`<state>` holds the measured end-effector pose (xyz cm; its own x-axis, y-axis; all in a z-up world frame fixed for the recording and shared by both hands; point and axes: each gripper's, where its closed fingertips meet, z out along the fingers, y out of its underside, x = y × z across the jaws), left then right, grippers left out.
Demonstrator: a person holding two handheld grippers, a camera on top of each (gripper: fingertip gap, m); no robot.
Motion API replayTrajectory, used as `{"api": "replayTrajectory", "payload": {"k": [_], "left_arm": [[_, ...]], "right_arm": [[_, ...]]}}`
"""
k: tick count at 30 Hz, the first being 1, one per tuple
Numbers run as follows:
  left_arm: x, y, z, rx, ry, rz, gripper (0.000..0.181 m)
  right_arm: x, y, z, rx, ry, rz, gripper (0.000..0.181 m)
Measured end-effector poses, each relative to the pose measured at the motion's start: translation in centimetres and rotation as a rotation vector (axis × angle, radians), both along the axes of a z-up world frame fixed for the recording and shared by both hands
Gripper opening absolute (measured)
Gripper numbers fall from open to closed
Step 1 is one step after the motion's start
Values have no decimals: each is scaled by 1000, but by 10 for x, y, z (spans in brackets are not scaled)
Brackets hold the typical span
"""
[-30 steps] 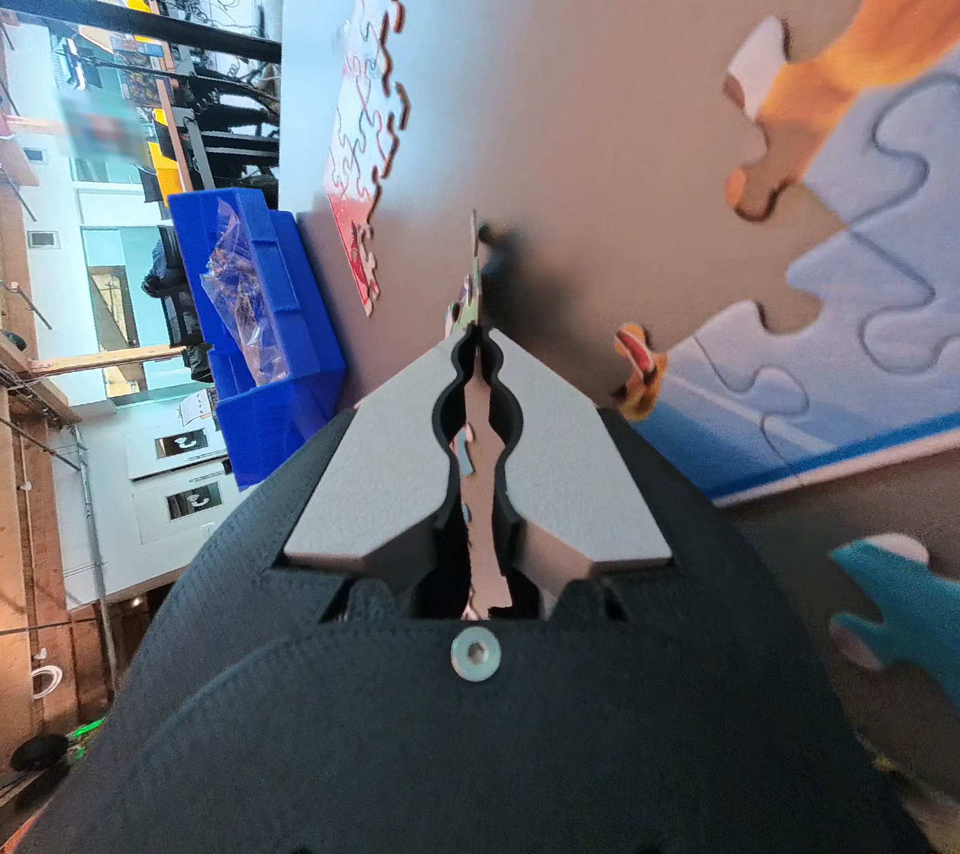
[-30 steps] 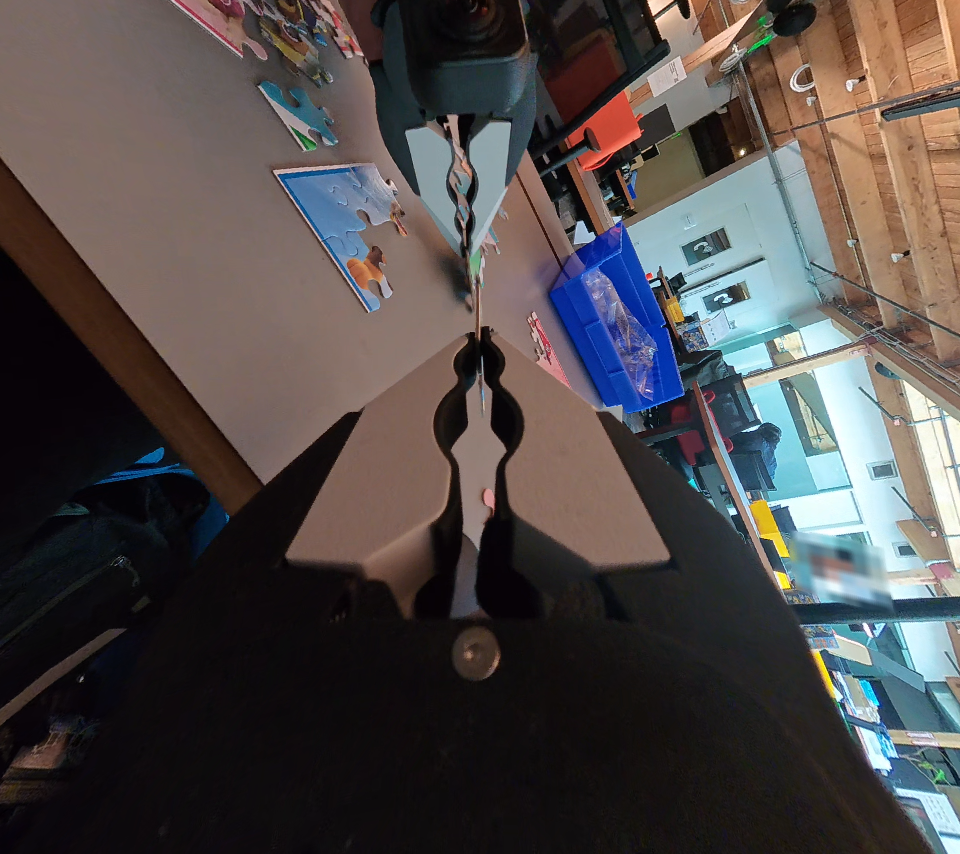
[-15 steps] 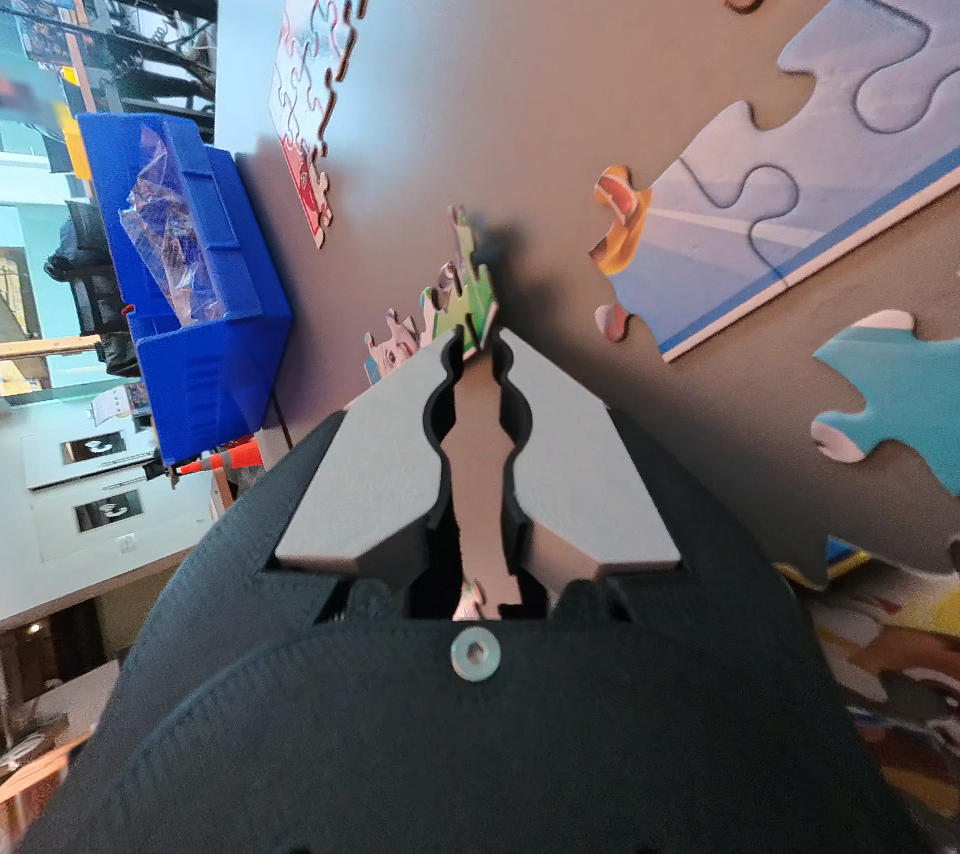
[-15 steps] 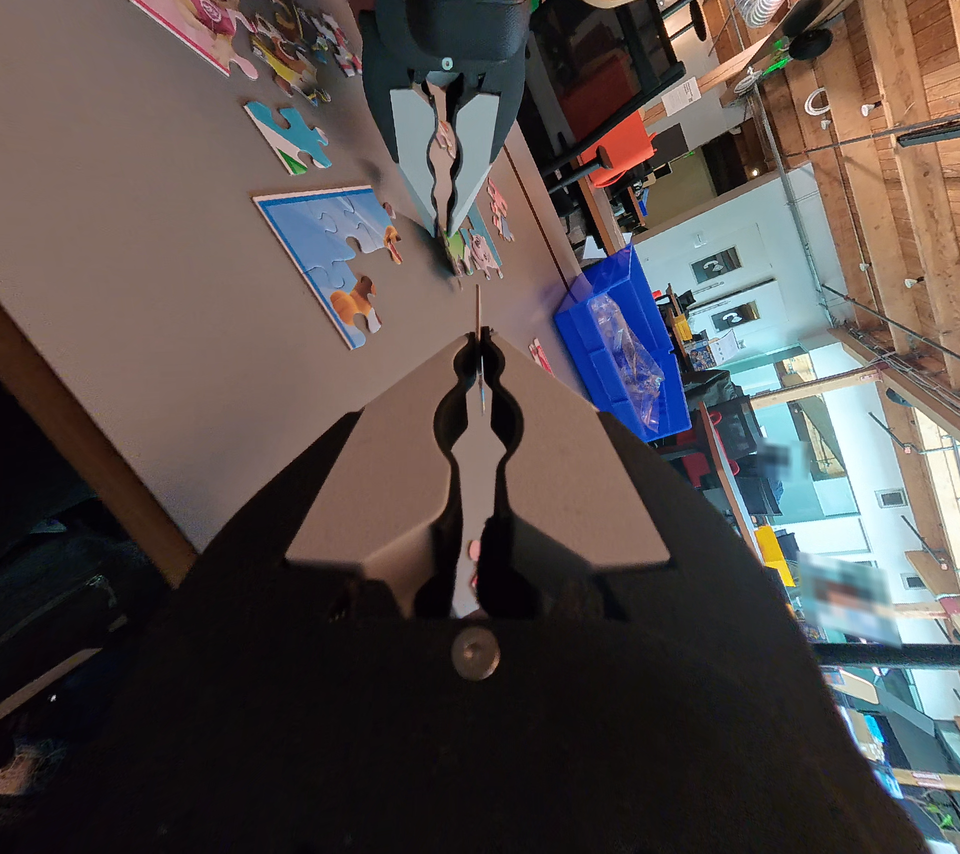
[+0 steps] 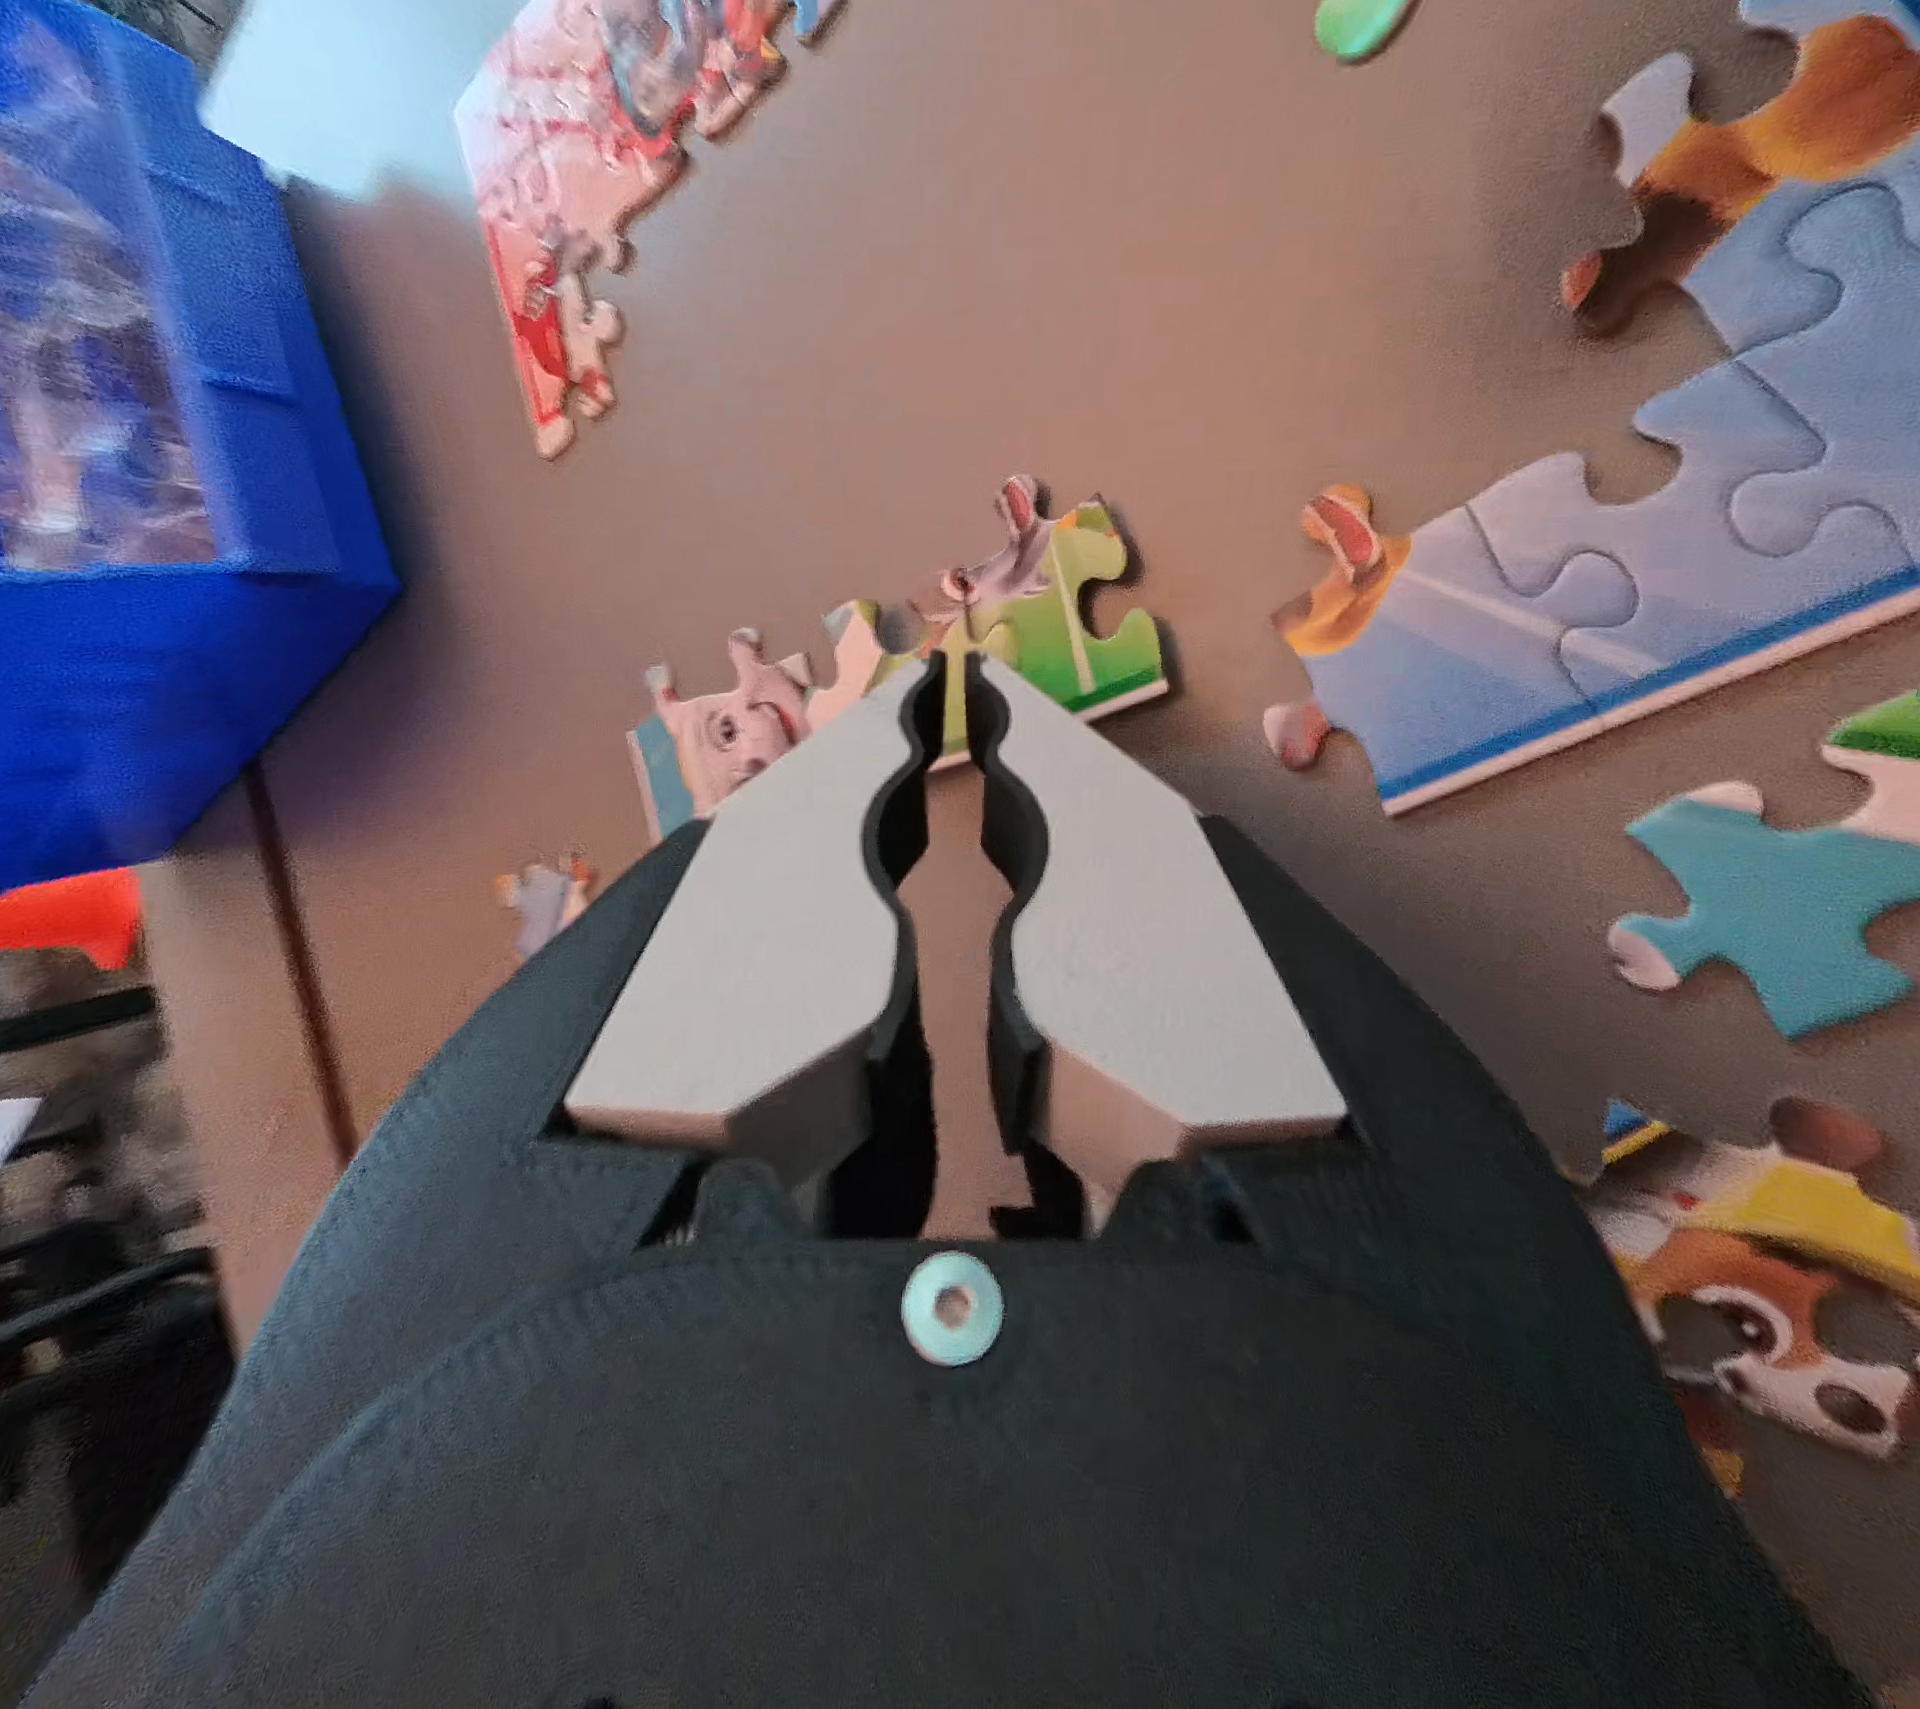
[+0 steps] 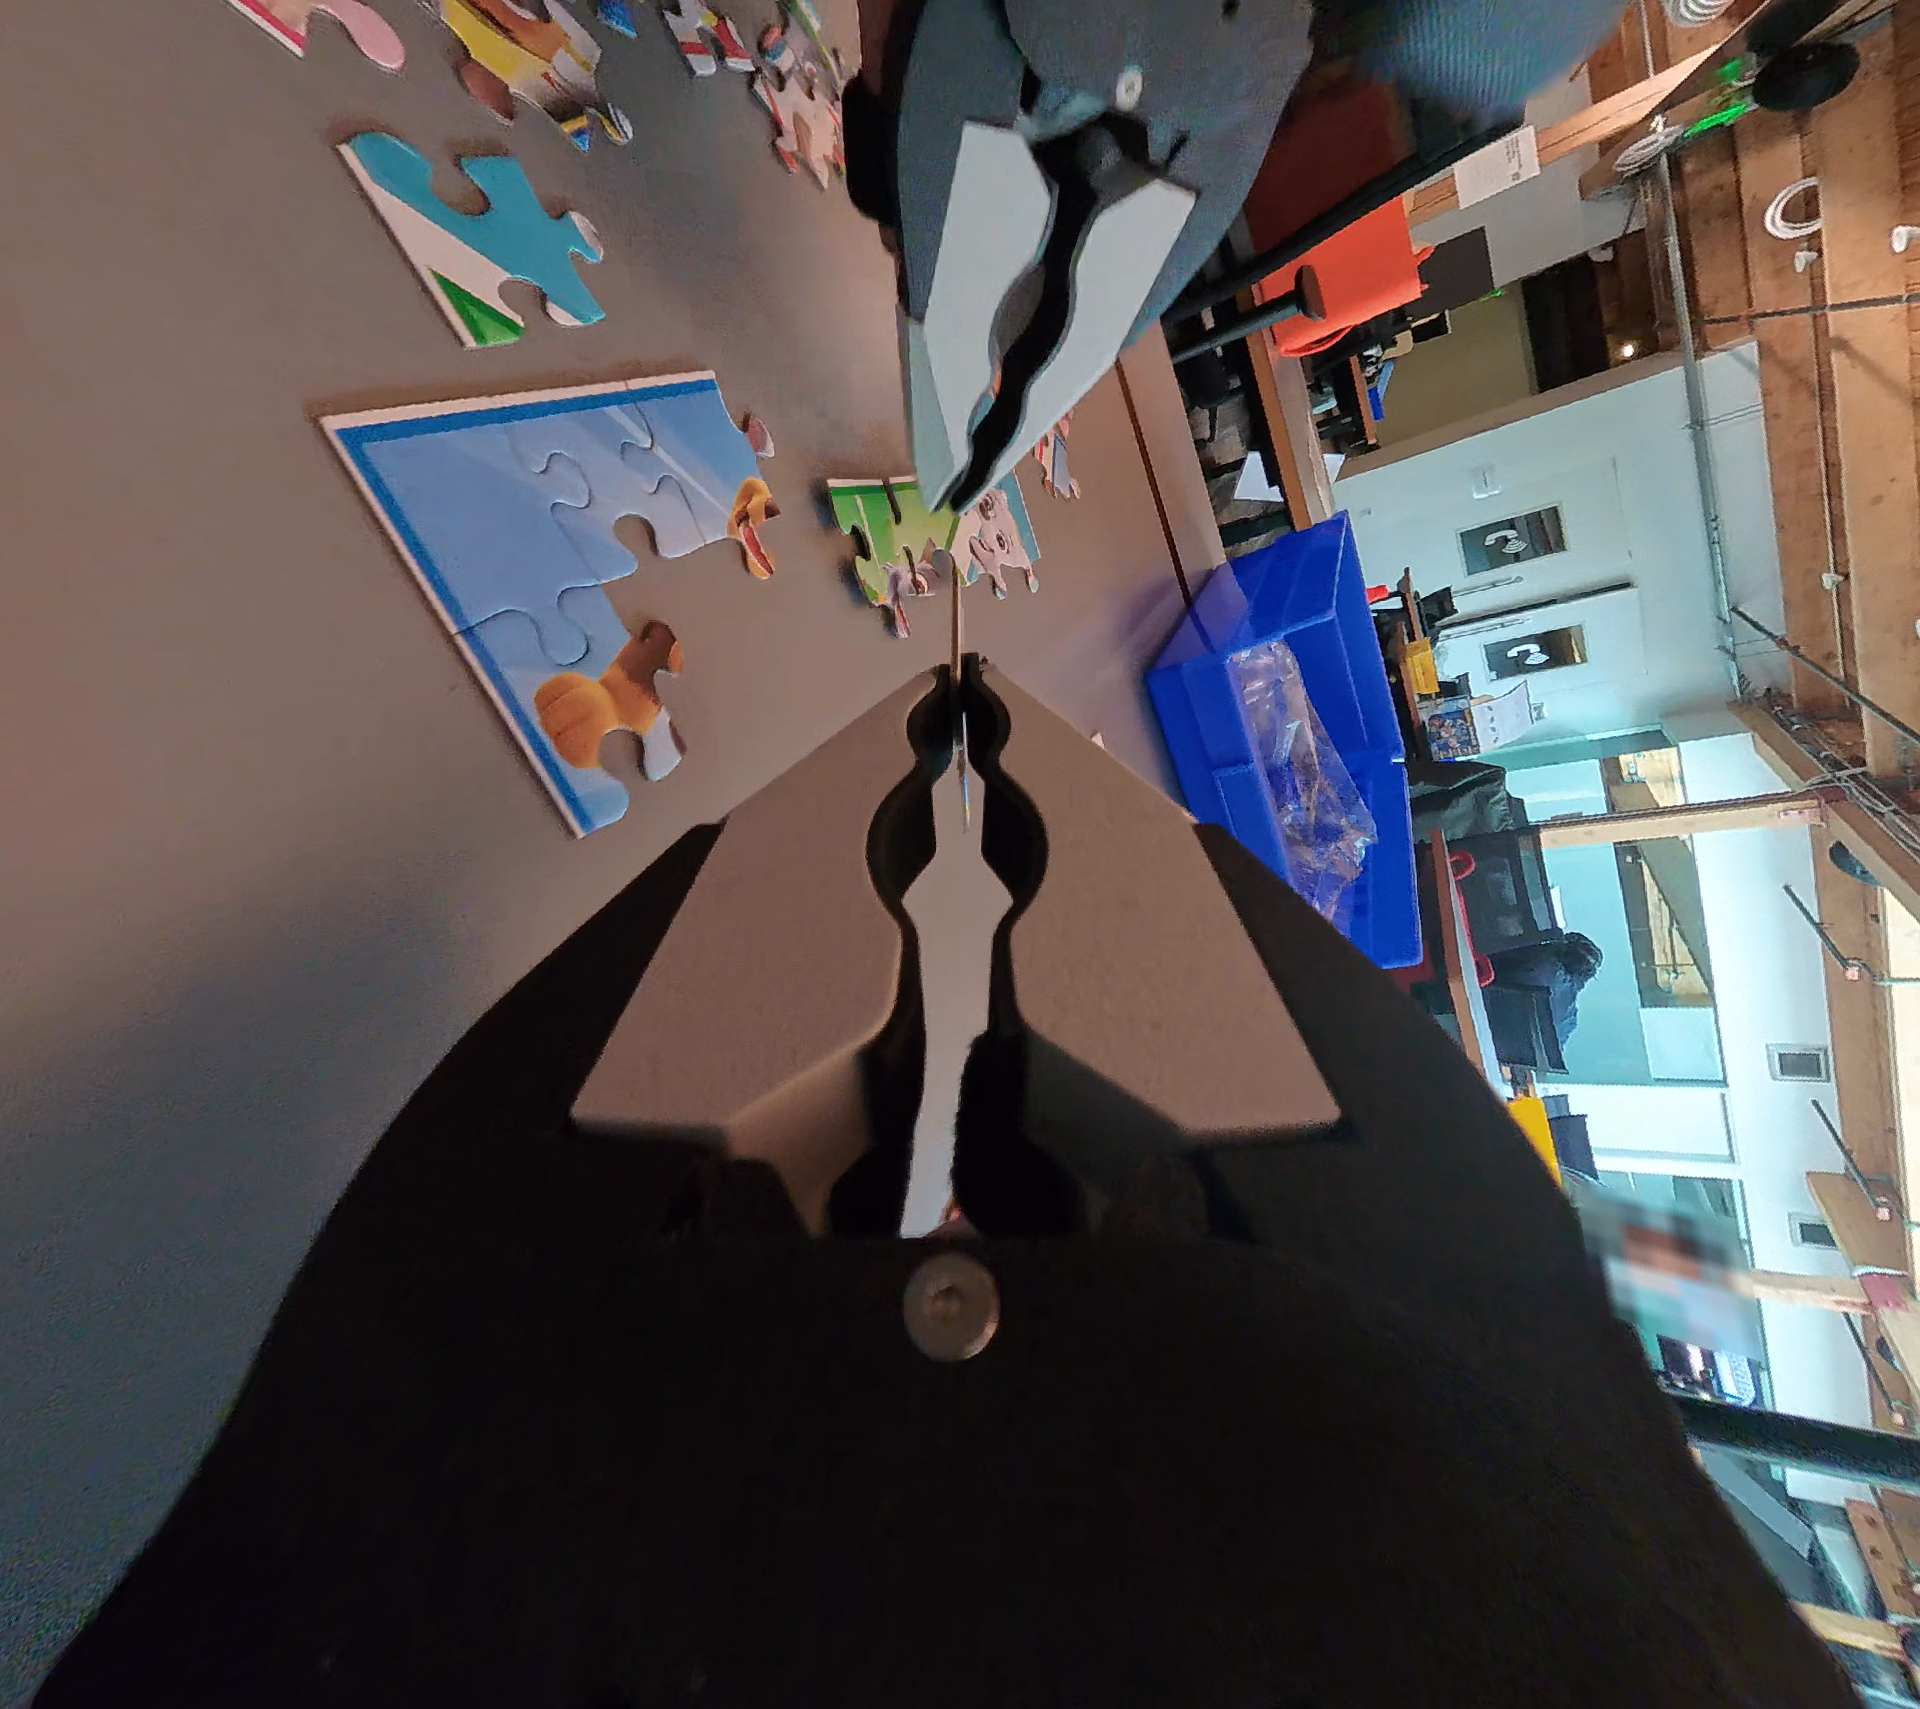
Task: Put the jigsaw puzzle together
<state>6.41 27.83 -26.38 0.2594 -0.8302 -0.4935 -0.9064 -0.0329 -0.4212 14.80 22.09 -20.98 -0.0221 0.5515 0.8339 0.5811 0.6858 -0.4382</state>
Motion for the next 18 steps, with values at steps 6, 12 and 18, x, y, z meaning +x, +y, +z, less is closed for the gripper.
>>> {"api": "replayTrajectory", "payload": {"k": [6, 12, 18], "left_arm": [[2, 4, -13, -98, -76, 70, 0], [6, 0, -13, -116, -129, 177, 0], [9, 1, -12, -123, -175, 263, 0]], "right_arm": [[-10, 5, -4, -7, -16, -2, 0], [-20, 17, -18, 49, -108, -20, 0], [-36, 14, -39, 104, -248, -29, 0]]}}
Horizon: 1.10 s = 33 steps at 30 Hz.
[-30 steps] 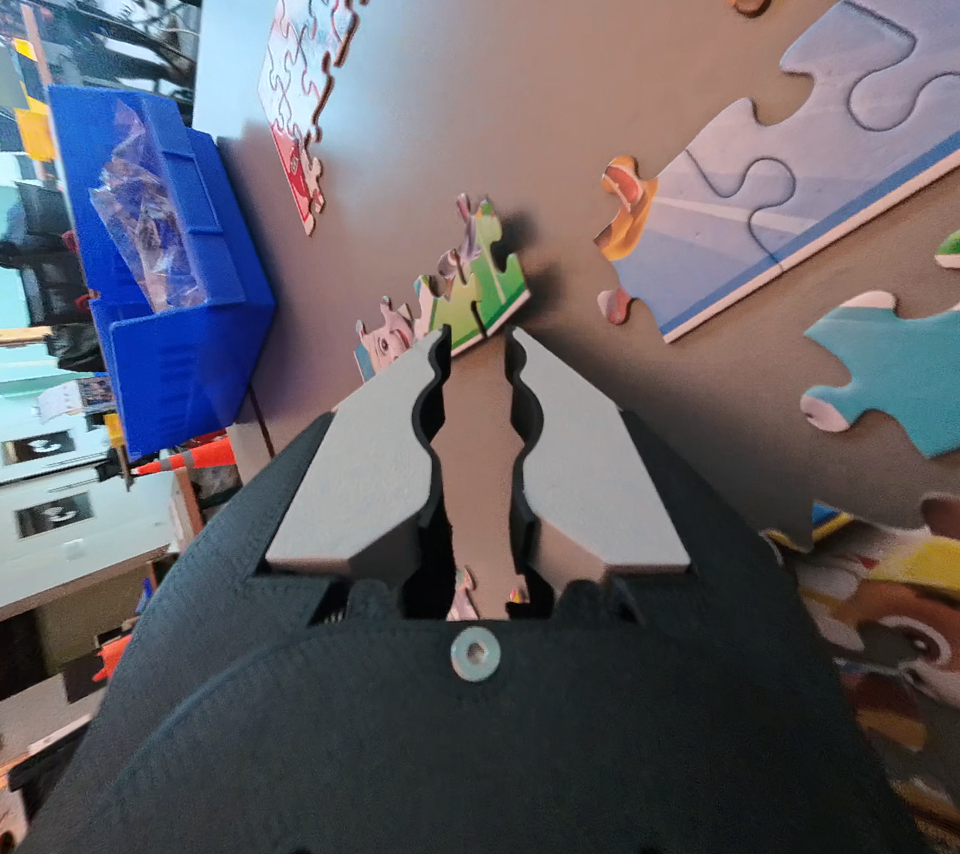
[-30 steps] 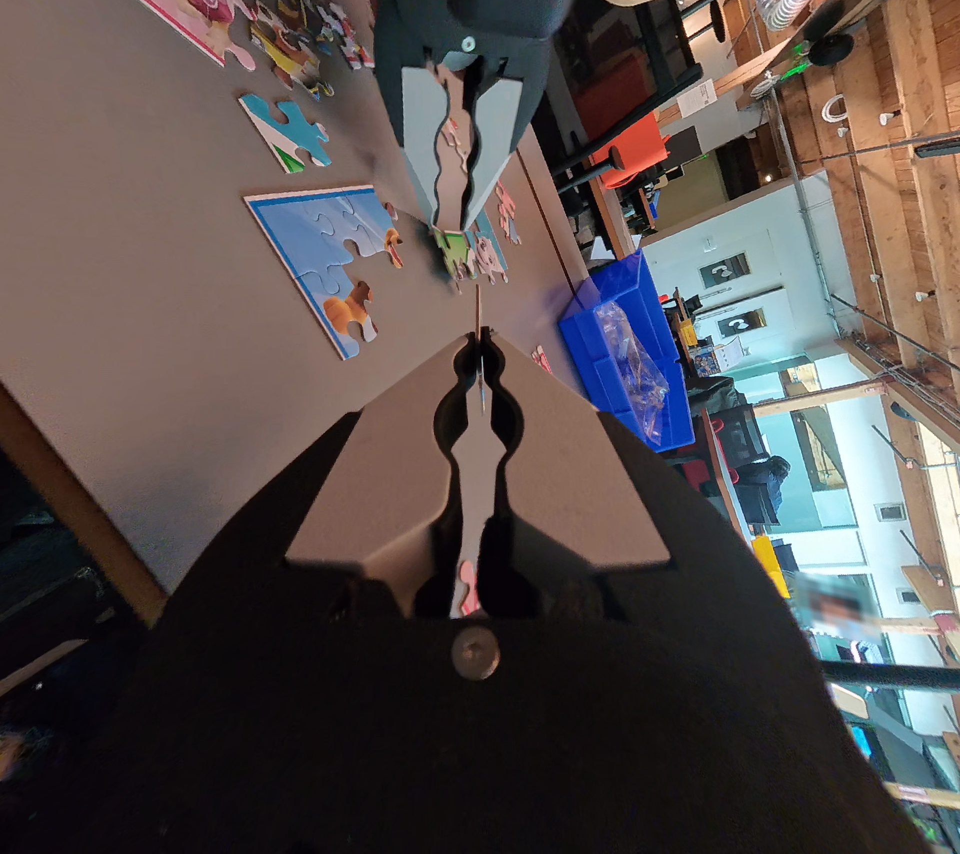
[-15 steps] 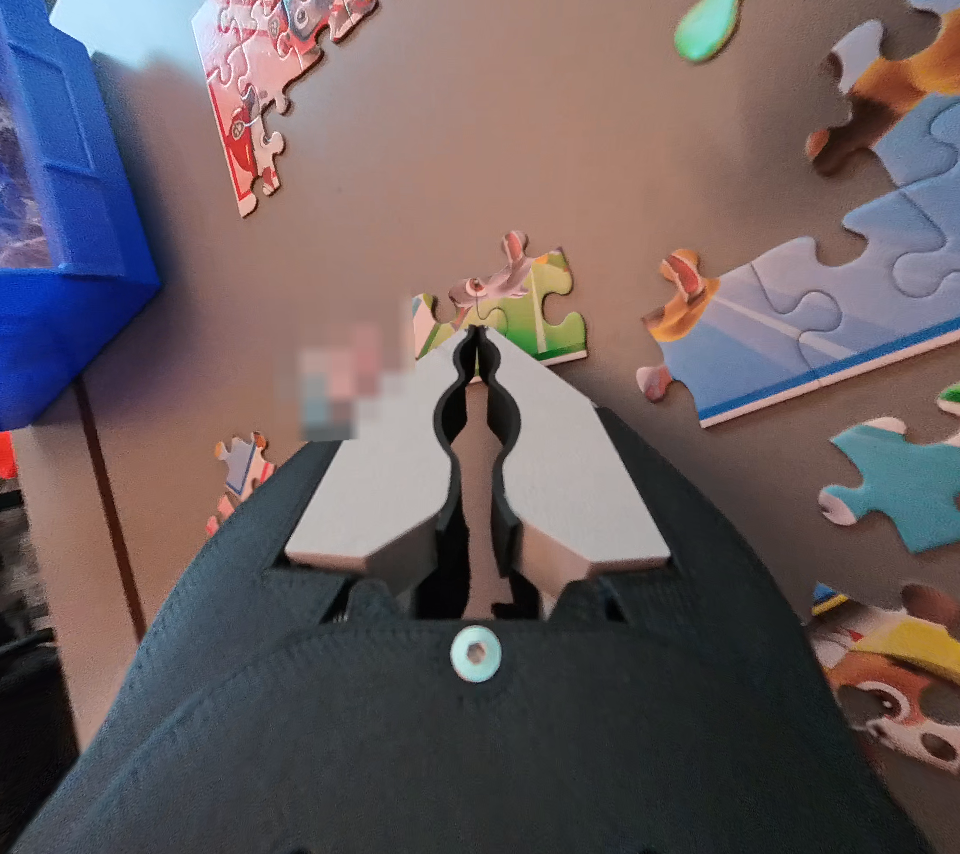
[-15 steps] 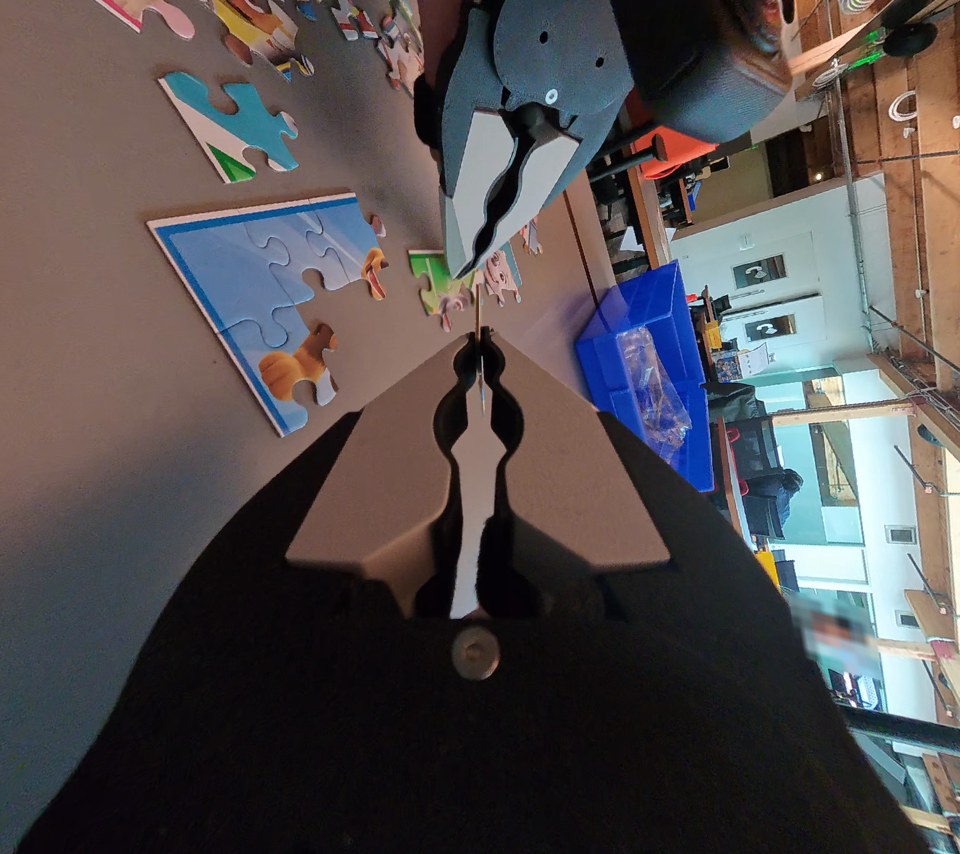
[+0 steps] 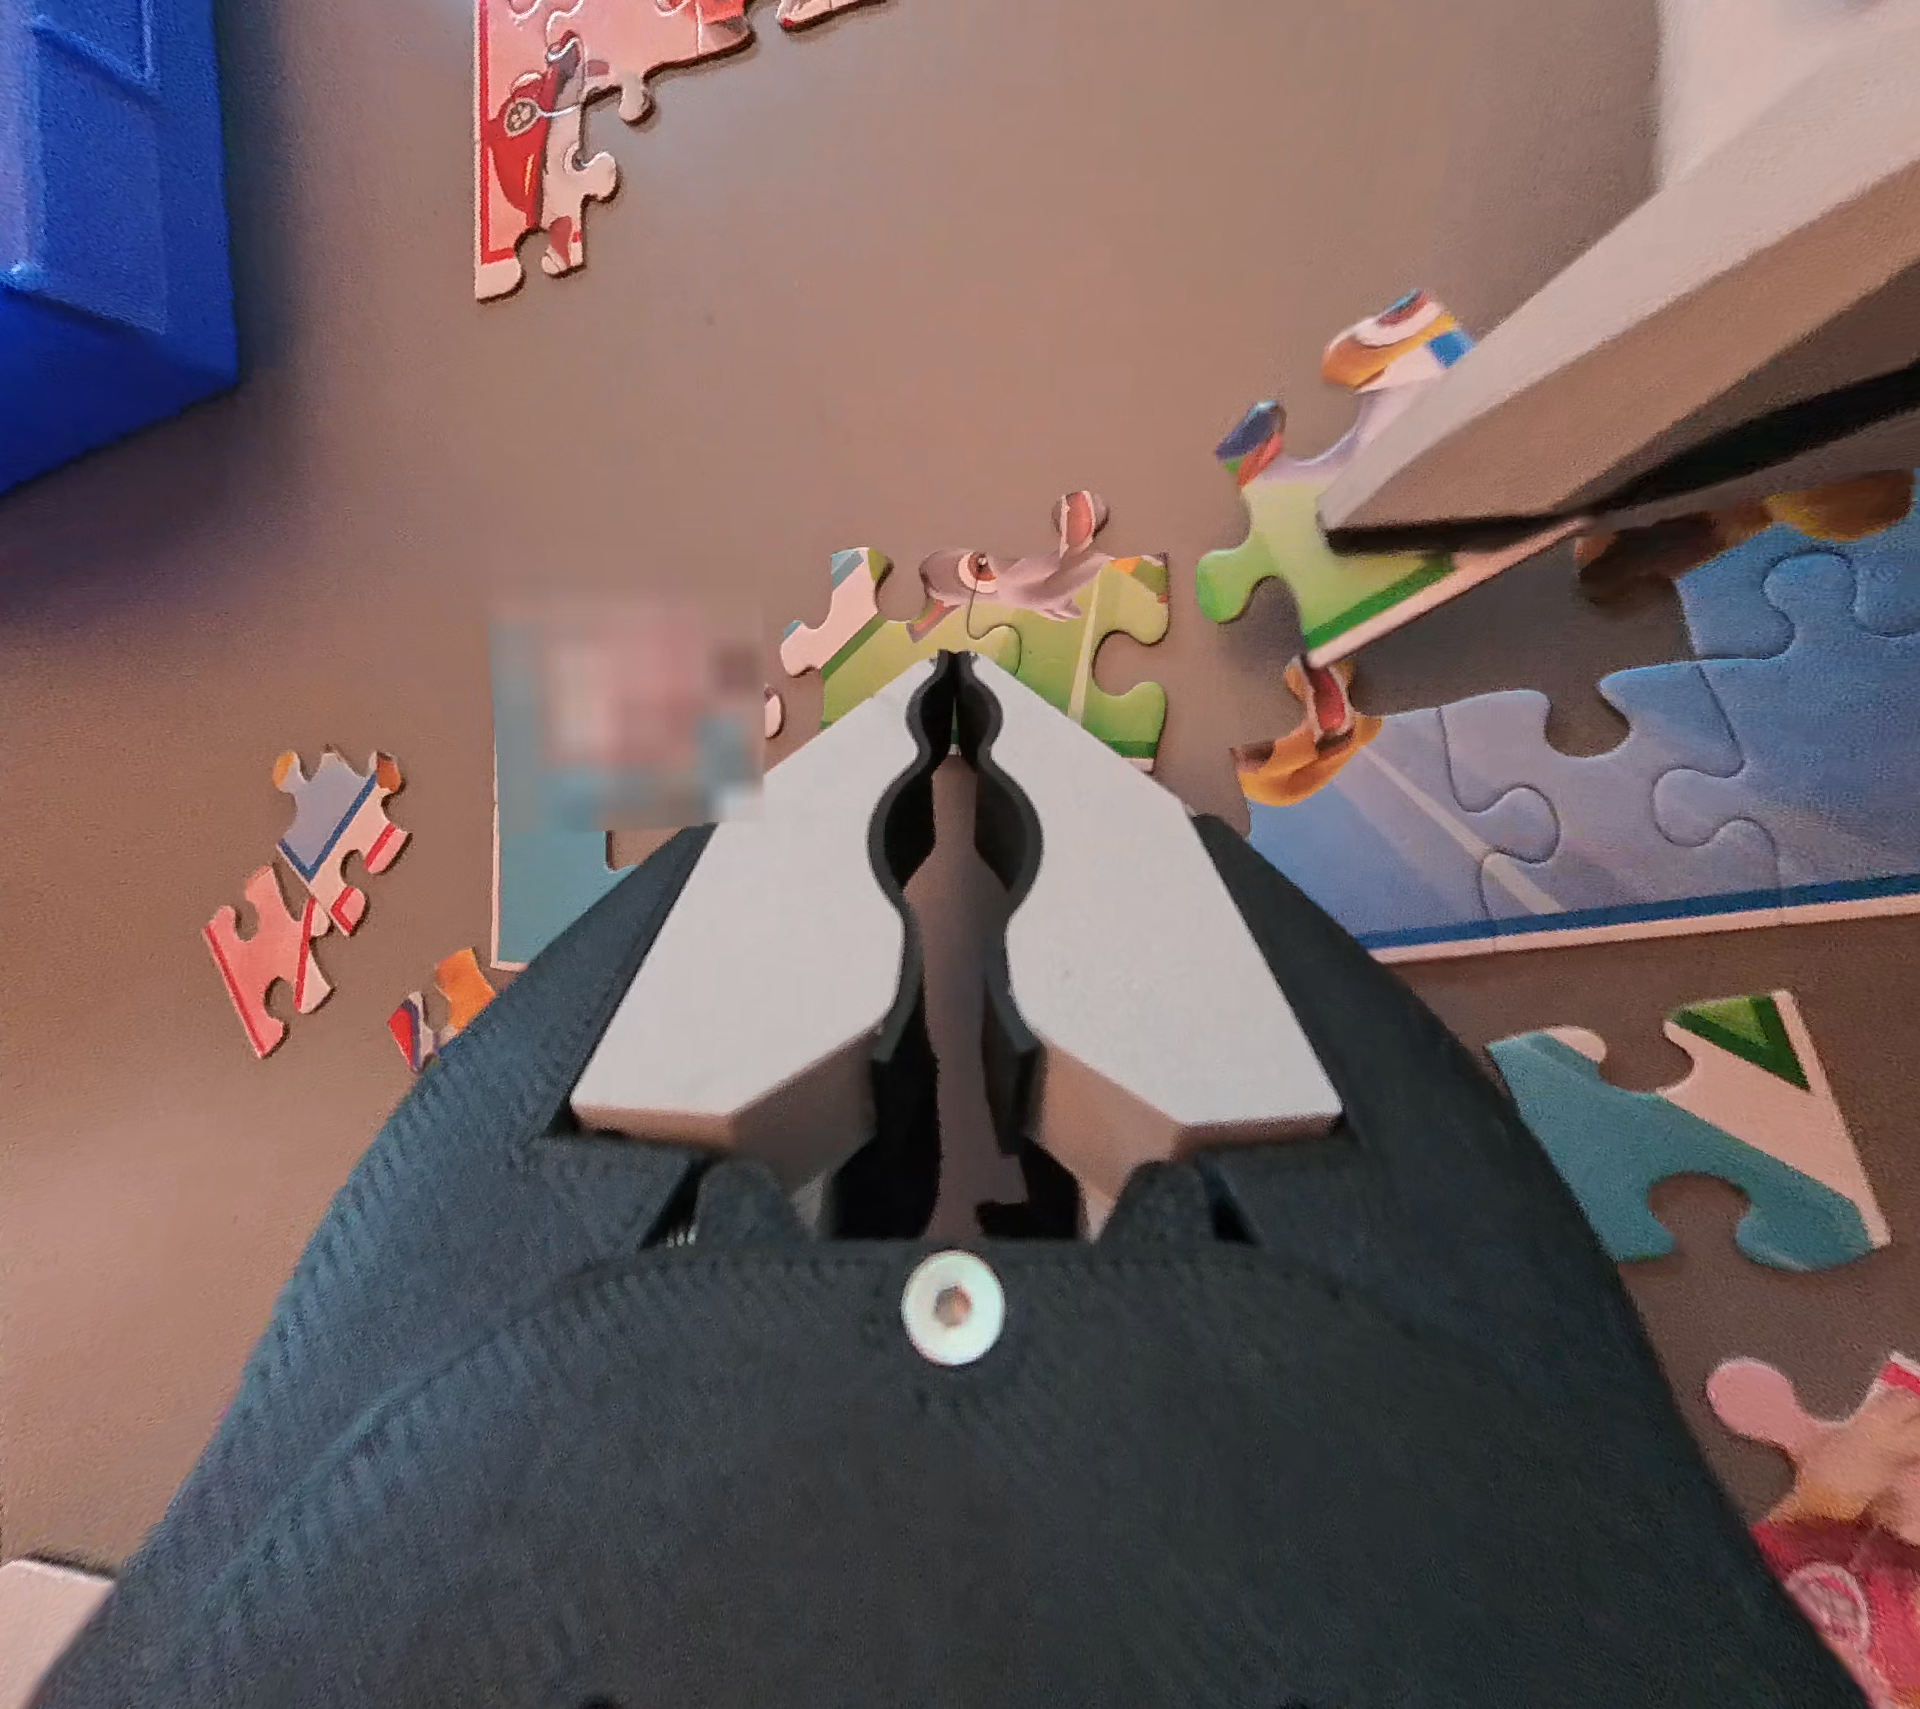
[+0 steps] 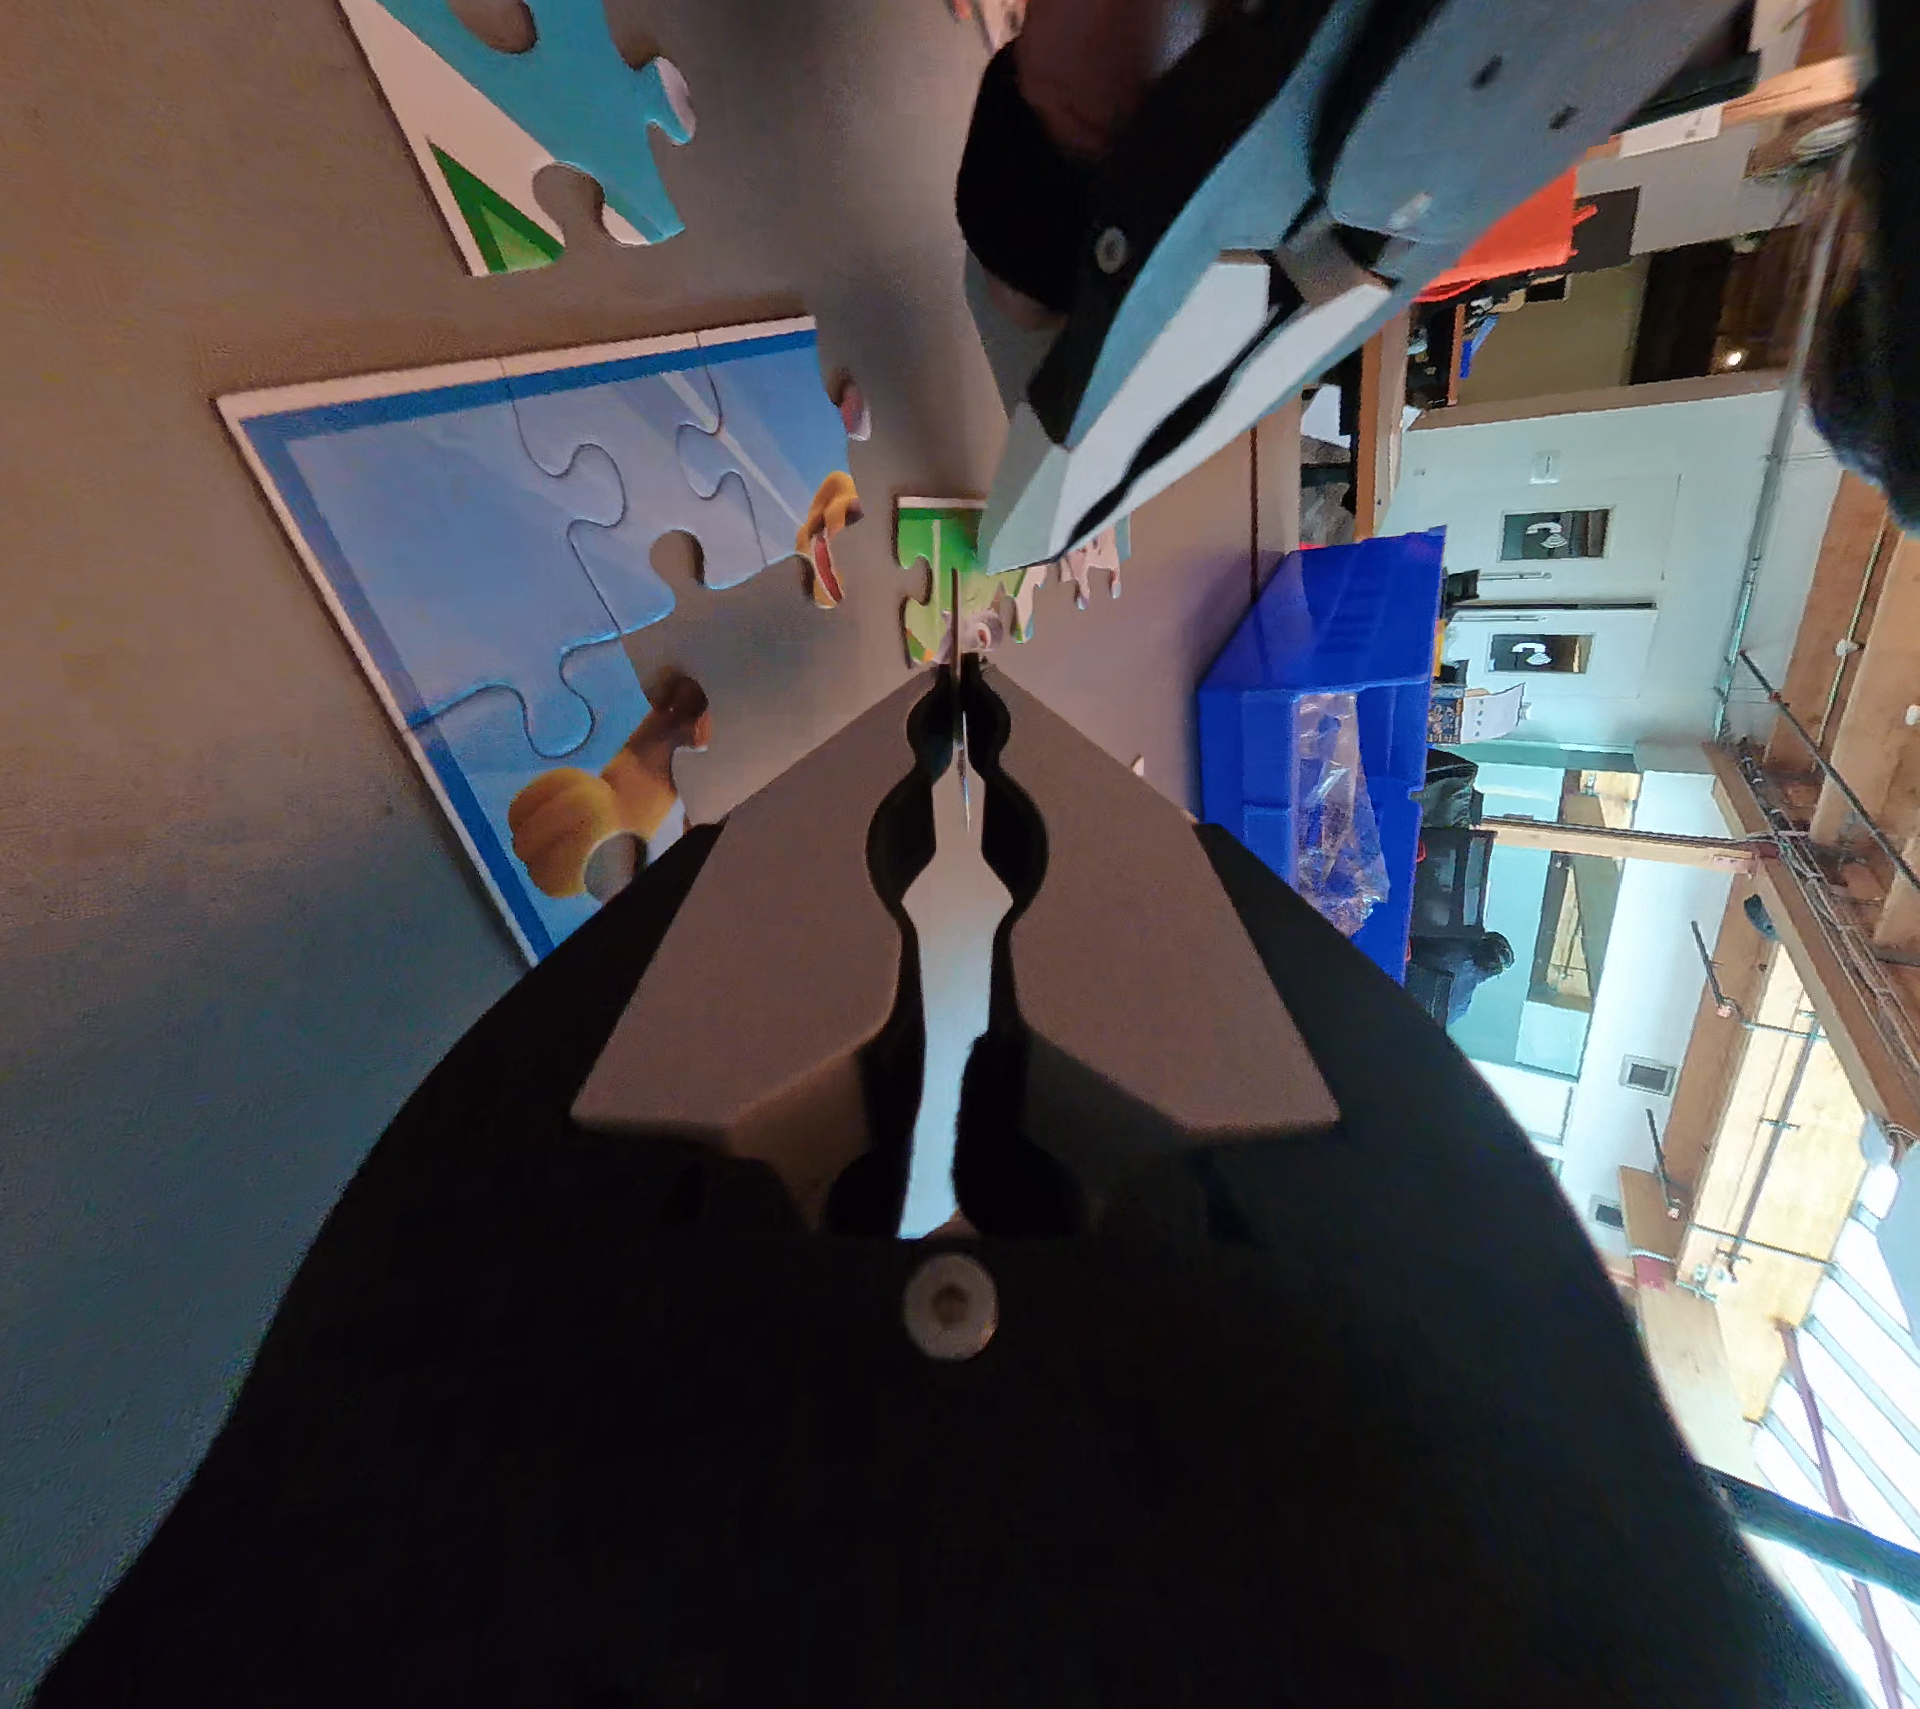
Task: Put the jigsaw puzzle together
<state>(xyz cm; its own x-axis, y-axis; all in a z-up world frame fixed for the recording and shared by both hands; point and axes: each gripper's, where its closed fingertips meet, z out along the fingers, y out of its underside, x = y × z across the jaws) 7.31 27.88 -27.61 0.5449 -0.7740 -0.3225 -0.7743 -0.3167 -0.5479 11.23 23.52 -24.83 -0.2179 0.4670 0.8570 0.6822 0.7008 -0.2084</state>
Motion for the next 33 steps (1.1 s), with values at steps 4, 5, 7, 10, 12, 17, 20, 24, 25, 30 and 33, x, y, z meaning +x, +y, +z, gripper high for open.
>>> {"api": "replayTrajectory", "payload": {"k": [4, 5, 7, 10, 12, 17, 20, 24, 25, 30, 33], "left_arm": [[3, -11, 4, -97, -97, -42, 5], [0, -13, 3, -117, -88, -49, 11], [0, -18, 2, -132, -97, -82, 15], [3, -19, 1, -138, -100, -89, 11], [5, -19, 1, -136, -103, -84, 7], [13, -19, 0, -114, -147, -44, 1], [15, -17, 0, -126, -182, -10, 2], [19, -15, 0, -122, -202, 22, 2], [20, -15, 0, -123, -205, 27, 2], [17, -17, 2, -181, -259, 33, 8], [10, -17, 6, -208, -280, 23, 10]], "right_arm": [[-5, 5, -12, 3, -68, -41, 0], [-7, 4, -14, 5, -86, -45, 0], [-10, 3, -16, 17, -112, -51, 0], [-12, 5, -17, 26, -149, -79, 0], [-12, 6, -17, 21, -170, -97, 0], [-11, 6, -17, 13, -219, -170, 0], [-13, 6, -18, -3, -233, -221, 0], [-16, 4, -20, -17, -244, -267, 0], [-14, 5, -22, -24, -255, -278, 2], [-12, 5, -25, -29, -274, -268, 5], [-9, 9, -25, -13, -271, -257, 5]]}}
